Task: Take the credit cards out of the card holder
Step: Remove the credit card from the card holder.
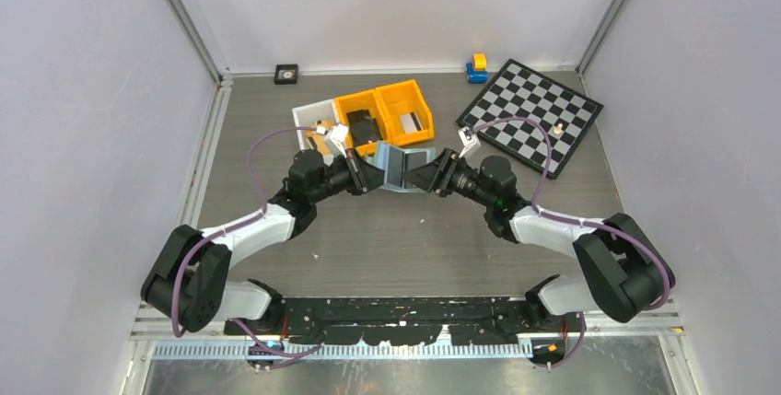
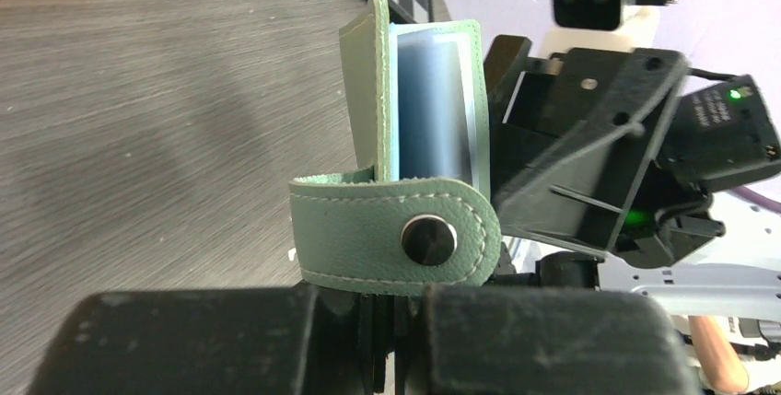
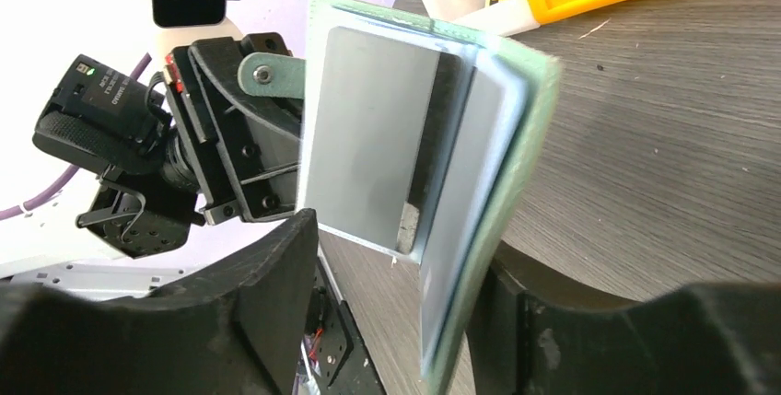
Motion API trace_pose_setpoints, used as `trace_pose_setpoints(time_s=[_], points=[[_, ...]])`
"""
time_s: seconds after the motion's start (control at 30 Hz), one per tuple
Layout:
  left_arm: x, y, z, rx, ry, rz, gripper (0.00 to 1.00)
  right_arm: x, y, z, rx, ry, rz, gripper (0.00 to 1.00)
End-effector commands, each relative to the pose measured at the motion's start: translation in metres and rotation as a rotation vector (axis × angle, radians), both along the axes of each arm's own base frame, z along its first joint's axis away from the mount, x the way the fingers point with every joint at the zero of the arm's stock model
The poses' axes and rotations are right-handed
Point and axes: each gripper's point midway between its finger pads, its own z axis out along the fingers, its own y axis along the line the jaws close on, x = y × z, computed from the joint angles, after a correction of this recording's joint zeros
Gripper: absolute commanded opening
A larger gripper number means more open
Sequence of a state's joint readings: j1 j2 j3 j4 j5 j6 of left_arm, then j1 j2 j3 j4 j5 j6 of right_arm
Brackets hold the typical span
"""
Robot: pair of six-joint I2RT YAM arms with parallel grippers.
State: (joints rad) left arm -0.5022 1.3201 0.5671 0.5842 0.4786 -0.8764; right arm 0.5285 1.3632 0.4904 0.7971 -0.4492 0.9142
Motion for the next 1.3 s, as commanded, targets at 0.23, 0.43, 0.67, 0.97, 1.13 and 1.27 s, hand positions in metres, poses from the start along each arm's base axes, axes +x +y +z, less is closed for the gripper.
trace_pose_setpoints(time_s=[0.23, 0.43, 0.67, 0.97, 1.13, 1.27], points=[[0.005, -0.002, 0.015, 0.004, -0.059, -0.002, 0.0, 0.0, 0.0, 0.026, 0.028, -0.096, -0.009, 0.73], [0.004, -0.008, 0.009, 0.04, -0.059, -0.017, 0.0, 0.003, 0.017, 0.005, -0.116, -0.045, 0.003, 0.84], [0.001, -0.014, 0.002, 0.13, -0.07, -0.016, 0.0, 0.003, 0.021, -0.008, -0.206, -0.027, -0.017, 0.84], [-0.001, -0.014, 0.003, 0.163, -0.087, -0.014, 0.0, 0.01, 0.018, -0.017, -0.25, 0.0, -0.052, 0.63], [0.001, -0.011, 0.0, 0.165, -0.073, 0.01, 0.0, 0.01, 0.012, -0.014, -0.246, -0.012, -0.081, 0.59], [-0.001, -0.016, 0.002, 0.123, -0.066, -0.012, 0.0, 0.009, 0.008, -0.005, -0.229, -0.035, -0.102, 0.45]])
